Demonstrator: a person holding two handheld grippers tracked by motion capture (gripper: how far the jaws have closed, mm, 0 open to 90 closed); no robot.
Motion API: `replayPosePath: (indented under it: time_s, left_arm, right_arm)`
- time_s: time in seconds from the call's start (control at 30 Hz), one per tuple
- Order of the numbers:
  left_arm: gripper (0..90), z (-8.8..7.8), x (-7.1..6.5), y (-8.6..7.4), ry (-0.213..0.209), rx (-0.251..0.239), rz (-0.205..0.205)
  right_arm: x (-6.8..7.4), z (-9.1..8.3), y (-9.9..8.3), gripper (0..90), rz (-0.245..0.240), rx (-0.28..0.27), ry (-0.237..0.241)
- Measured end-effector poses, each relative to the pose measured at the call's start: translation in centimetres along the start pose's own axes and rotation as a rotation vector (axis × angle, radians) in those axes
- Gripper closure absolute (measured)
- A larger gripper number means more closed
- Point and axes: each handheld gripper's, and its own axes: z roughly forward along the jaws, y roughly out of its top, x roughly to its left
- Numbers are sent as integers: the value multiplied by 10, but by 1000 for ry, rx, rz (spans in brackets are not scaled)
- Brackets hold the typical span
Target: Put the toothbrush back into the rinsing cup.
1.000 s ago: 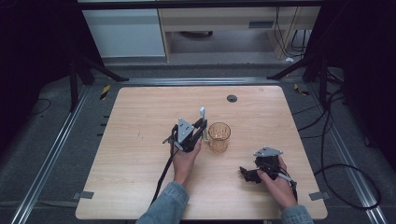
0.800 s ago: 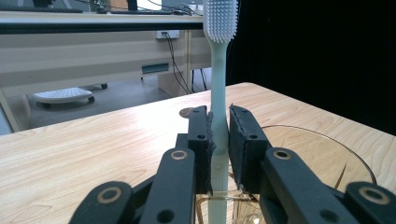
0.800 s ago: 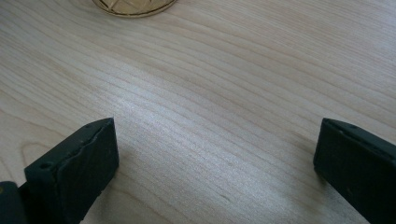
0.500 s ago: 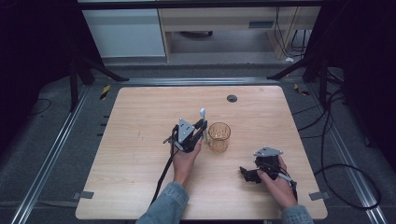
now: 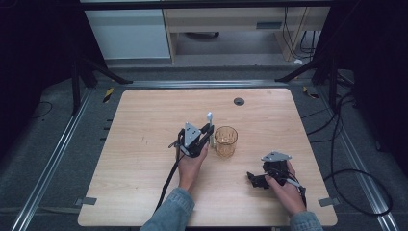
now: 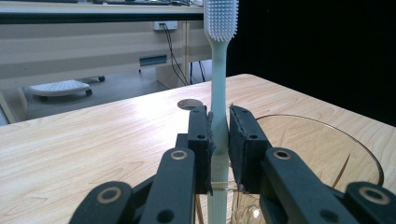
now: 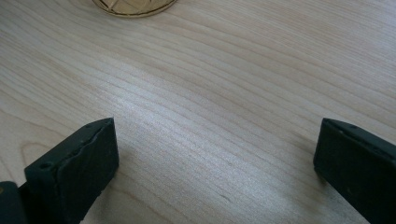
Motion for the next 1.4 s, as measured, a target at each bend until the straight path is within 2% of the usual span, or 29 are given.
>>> replayPosePath:
  time_s: [1.1,1.4]
  left_arm:
    - [779,0,1,-2,1,13,-1]
    - [740,-1,3,-2,0,21,-11]
  right_arm:
    - [0,0,0,4,1,0,0]
    - [0,0,0,4,2,0,-1]
